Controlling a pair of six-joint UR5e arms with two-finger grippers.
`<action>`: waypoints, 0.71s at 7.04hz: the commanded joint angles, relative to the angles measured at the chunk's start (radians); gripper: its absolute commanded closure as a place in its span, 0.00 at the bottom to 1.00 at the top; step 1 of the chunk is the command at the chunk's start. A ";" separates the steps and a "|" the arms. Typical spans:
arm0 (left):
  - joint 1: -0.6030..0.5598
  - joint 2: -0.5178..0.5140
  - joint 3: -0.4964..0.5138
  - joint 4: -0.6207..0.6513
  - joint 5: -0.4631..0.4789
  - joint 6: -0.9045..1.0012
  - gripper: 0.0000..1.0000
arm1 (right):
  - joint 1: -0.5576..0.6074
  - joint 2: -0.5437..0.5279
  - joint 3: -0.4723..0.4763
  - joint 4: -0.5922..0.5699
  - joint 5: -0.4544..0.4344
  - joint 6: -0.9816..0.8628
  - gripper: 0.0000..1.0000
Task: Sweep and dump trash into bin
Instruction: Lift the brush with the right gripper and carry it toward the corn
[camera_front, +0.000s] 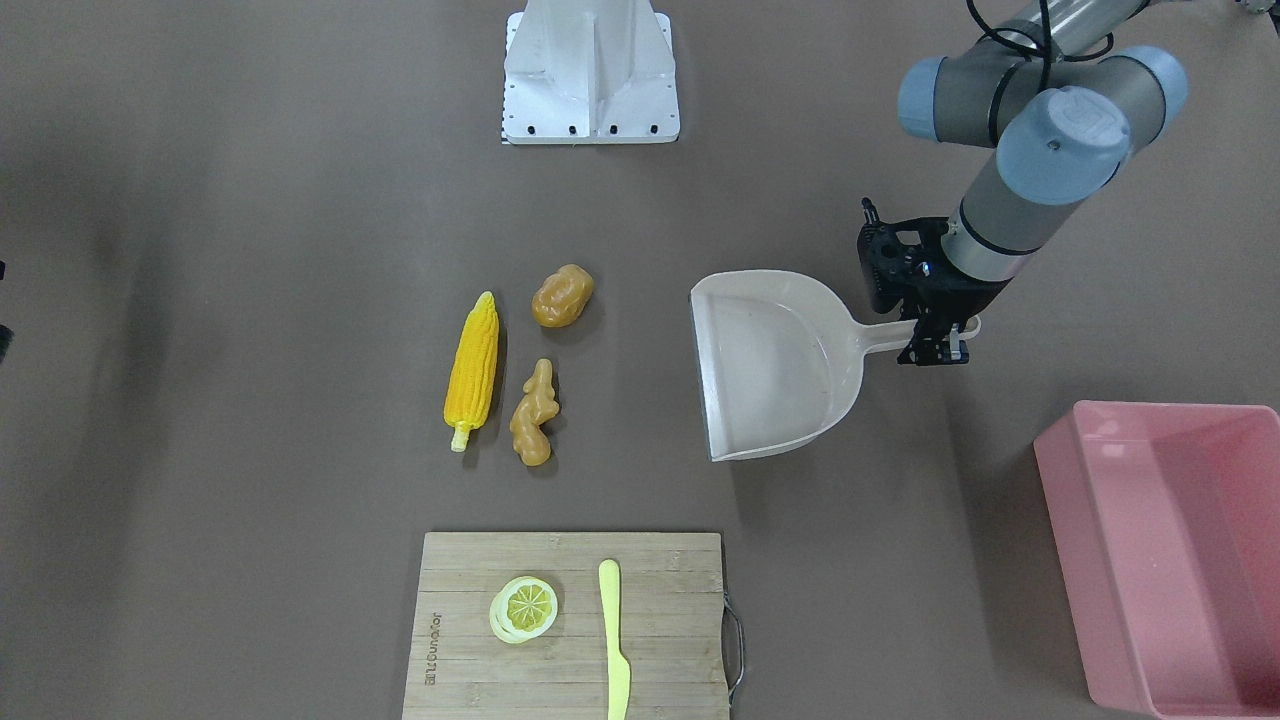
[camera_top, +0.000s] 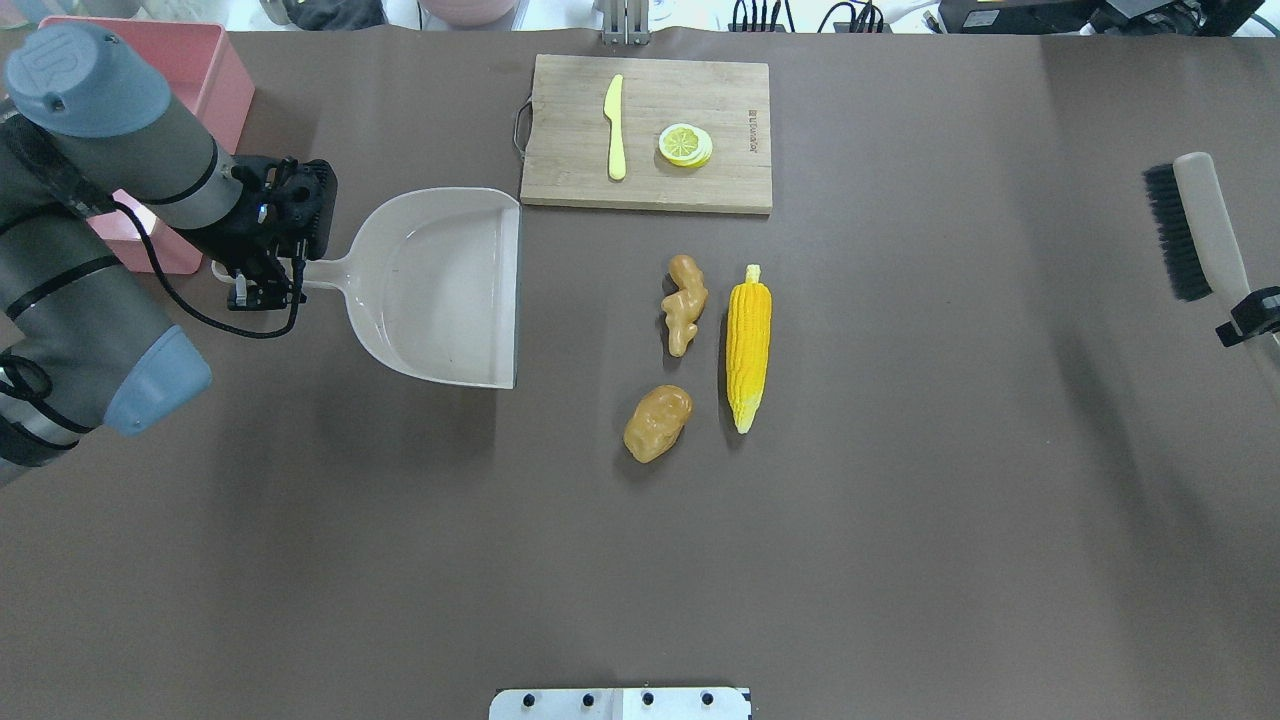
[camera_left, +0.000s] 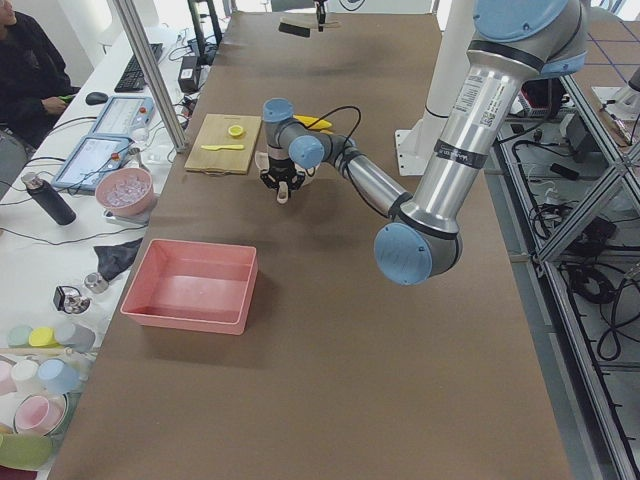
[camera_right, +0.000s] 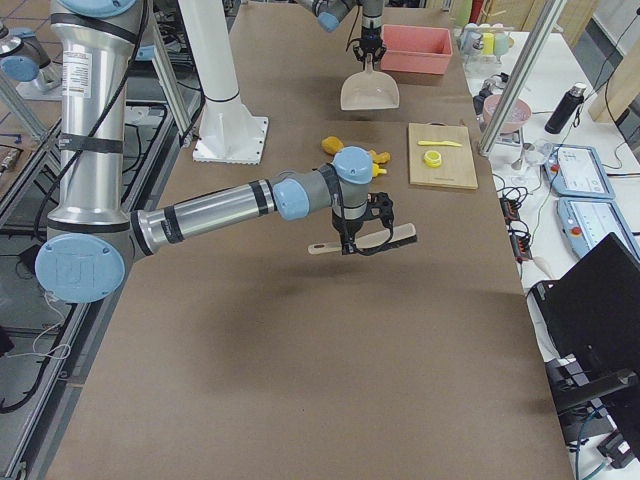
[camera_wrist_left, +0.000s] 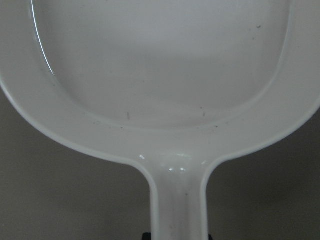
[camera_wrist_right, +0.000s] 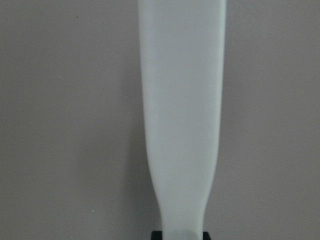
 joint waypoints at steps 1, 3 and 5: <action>0.000 -0.002 -0.002 -0.003 0.002 -0.046 1.00 | -0.084 0.007 0.049 -0.012 -0.034 0.274 1.00; 0.000 -0.002 -0.007 -0.003 0.002 -0.046 1.00 | -0.128 0.083 0.060 -0.017 -0.005 0.485 1.00; 0.000 -0.002 -0.009 -0.003 0.004 -0.048 1.00 | -0.183 0.140 0.092 -0.018 -0.037 0.383 1.00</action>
